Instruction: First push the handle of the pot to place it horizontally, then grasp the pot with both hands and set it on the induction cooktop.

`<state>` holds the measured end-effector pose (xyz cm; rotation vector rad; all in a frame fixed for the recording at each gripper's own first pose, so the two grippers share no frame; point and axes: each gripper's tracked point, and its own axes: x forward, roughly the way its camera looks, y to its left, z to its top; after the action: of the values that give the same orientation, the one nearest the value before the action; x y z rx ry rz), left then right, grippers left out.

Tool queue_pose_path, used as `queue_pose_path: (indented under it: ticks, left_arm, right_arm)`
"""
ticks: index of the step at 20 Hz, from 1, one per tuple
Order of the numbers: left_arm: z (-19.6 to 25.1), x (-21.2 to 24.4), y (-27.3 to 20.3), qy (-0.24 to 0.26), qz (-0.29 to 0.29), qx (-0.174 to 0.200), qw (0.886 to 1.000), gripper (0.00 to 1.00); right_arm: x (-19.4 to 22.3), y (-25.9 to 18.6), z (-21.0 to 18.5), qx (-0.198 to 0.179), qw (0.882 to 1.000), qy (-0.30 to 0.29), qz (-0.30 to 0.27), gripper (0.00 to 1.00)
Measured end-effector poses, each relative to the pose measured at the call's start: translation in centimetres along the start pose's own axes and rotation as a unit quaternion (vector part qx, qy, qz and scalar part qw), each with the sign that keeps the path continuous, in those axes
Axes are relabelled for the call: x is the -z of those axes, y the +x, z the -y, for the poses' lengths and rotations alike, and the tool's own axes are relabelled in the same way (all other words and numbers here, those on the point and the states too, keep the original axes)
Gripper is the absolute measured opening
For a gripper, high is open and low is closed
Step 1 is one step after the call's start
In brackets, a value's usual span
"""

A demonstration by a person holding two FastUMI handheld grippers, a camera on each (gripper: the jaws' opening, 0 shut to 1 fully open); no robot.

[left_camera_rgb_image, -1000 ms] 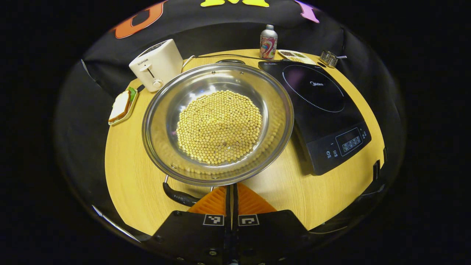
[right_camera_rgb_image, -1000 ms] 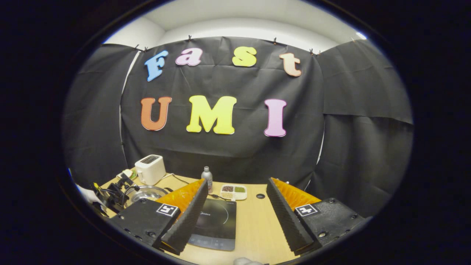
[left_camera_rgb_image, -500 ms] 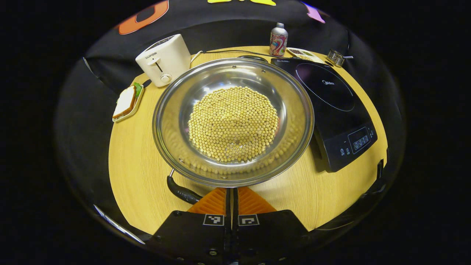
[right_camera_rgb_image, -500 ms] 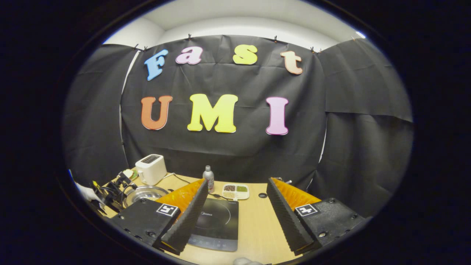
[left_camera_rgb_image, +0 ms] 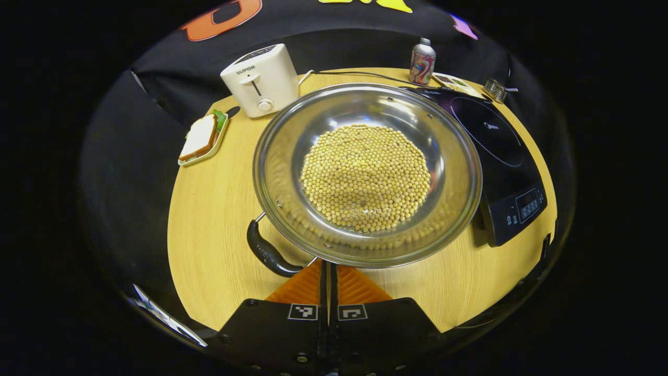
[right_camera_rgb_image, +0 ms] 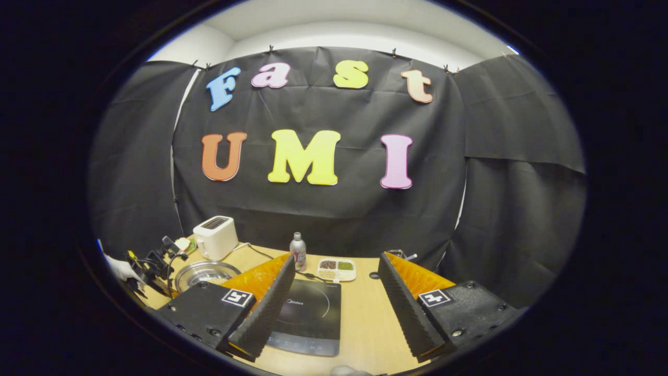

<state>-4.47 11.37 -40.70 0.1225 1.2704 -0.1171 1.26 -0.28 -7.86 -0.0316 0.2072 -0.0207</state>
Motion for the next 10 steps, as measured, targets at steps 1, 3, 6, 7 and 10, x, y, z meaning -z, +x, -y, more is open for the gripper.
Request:
queue_pose_path:
  ticks: [1,3,6,7,10]
  left_arm:
    - [-0.5,-0.1,0.1,-0.001,0.001,-0.004,1.000,0.00]
    - [-1.1,-0.1,0.2,-0.005,0.001,-0.006,1.000,0.00]
    - [-2.2,-0.4,0.5,-0.011,0.001,-0.011,1.000,0.00]
    - [-2.7,-0.5,0.5,-0.013,0.001,-0.015,1.000,0.00]
    - [-4.0,-1.0,0.8,-0.018,0.006,-0.019,1.000,0.00]
  right_arm:
    - [-0.1,0.0,-0.2,-0.001,1.000,-0.001,0.001,1.00]
    - [-0.3,0.1,-0.4,-0.003,1.000,-0.004,0.003,0.99]
    - [-0.2,0.2,-0.8,-0.005,1.000,-0.006,0.000,1.00]
    - [-0.1,0.2,-0.8,-0.005,1.000,-0.006,0.000,1.00]
    - [-0.2,0.2,-0.9,-0.004,1.000,-0.008,-0.001,1.00]
